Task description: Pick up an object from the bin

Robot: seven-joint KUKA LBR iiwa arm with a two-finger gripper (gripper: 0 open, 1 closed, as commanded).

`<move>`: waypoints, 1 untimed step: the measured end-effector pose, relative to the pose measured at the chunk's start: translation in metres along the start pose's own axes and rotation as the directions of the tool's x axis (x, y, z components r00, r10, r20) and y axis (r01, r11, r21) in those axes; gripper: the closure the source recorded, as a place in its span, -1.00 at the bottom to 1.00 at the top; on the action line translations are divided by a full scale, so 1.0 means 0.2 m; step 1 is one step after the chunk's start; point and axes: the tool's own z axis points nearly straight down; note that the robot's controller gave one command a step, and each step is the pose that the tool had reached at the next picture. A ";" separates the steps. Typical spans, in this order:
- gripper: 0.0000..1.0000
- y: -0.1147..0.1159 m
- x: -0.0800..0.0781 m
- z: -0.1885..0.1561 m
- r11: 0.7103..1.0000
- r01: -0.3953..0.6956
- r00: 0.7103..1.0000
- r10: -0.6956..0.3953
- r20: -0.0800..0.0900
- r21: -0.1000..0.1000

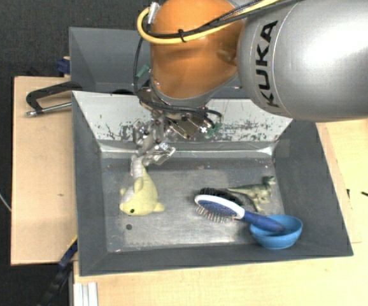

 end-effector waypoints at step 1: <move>1.00 0.09 0.36 0.44 0.991 0.134 0.991 -0.134 -0.018 -0.012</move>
Offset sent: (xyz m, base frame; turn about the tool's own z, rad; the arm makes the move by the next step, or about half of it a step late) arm -0.0578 -0.0403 -0.0864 -0.1355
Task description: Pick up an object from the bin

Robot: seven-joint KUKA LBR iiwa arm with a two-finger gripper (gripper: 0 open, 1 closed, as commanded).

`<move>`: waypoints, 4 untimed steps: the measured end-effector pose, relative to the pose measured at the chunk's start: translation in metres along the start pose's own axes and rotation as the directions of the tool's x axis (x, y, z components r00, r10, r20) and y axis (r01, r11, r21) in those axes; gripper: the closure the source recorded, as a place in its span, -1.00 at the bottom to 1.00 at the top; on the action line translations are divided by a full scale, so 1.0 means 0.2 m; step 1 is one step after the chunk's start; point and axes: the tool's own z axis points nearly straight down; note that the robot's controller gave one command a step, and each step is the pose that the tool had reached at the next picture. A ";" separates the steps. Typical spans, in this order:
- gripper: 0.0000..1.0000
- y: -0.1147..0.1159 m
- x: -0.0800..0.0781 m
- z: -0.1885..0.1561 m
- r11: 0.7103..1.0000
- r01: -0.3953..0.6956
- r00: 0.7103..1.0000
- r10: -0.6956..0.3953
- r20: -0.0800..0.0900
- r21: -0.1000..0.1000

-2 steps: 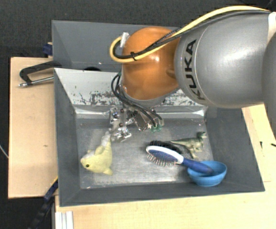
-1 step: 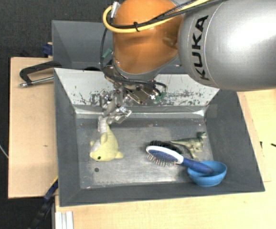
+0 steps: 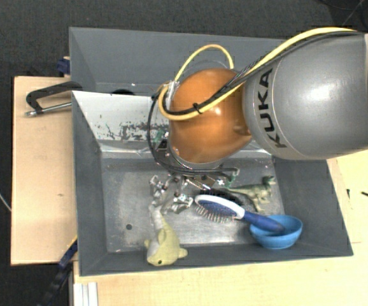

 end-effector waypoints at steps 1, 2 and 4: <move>1.00 0.02 0.07 -0.44 0.999 0.033 0.999 -0.033 0.017 0.014; 1.00 -0.15 0.08 0.09 0.841 0.541 0.841 -0.541 0.001 0.003; 1.00 -0.23 0.03 -0.28 0.614 0.789 0.614 -0.789 0.002 0.013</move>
Offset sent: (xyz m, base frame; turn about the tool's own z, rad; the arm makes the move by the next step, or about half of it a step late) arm -0.0126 -0.0097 0.0829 -0.0356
